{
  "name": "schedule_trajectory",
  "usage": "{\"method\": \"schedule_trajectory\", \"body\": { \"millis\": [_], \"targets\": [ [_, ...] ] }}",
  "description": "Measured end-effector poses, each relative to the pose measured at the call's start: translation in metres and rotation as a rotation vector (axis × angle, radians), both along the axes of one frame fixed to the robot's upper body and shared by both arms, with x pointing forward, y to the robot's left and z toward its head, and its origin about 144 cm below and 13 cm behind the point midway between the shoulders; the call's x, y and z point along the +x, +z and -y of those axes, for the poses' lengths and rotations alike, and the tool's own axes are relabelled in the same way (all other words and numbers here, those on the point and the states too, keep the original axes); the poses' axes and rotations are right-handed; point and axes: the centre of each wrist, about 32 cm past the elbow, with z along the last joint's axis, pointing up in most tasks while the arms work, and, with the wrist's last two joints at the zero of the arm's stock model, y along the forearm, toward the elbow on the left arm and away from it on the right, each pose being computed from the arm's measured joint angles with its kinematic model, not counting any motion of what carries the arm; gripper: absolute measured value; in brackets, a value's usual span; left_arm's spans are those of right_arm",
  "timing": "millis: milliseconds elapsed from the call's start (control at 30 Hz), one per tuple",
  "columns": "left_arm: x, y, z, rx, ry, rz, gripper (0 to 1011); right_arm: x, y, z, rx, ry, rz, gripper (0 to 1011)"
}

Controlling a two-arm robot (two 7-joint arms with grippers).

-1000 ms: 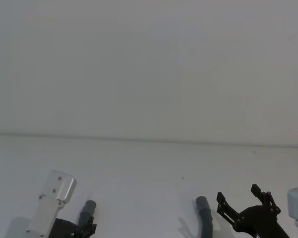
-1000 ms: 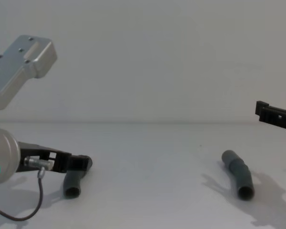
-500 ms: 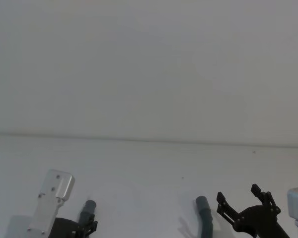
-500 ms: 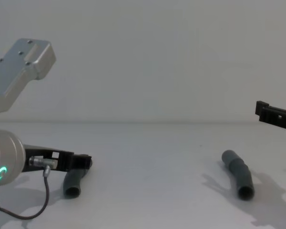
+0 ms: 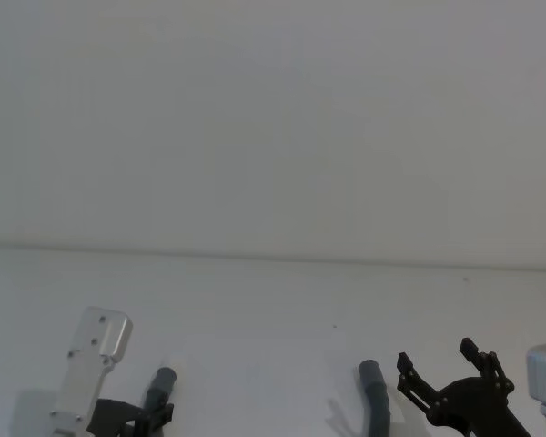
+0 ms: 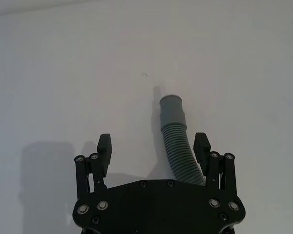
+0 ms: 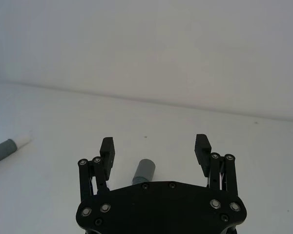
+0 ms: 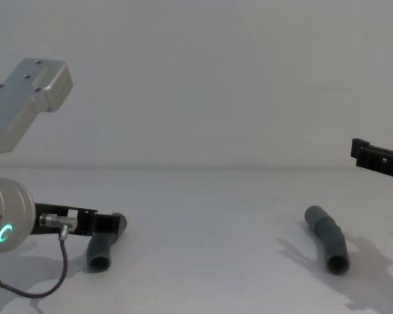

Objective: Use both hands to pick up one end of the pipe from the table, align the ends, and insert them.

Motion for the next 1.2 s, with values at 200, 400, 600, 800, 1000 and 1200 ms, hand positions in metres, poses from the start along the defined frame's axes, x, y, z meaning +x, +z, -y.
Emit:
{"method": "schedule_trajectory", "body": {
  "millis": [200, 400, 600, 800, 1000, 1200],
  "targets": [
    [0.007, -0.001, 0.0, -0.001, 0.002, -0.016, 1002, 0.0, 0.0, 0.0, 0.0, 0.0, 0.0, 1000],
    [0.013, -0.005, 0.0, -0.005, -0.004, -0.034, 1002, 0.0, 0.0, 0.0, 0.0, 0.0, 0.0, 1000],
    [0.018, -0.011, -0.001, -0.015, -0.016, -0.045, 1002, 0.0, 0.0, 0.0, 0.0, 0.0, 0.0, 1000],
    [0.024, -0.018, -0.002, -0.026, -0.037, -0.054, 1002, 0.0, 0.0, 0.0, 0.0, 0.0, 0.0, 1000],
    [0.03, -0.022, -0.003, -0.03, -0.06, -0.061, 1002, 0.0, 0.0, 0.0, 0.0, 0.0, 0.0, 1000],
    [0.035, -0.024, -0.002, -0.027, -0.08, -0.063, 1002, 0.0, 0.0, 0.0, 0.0, 0.0, 0.0, 1000]
  ]
}}
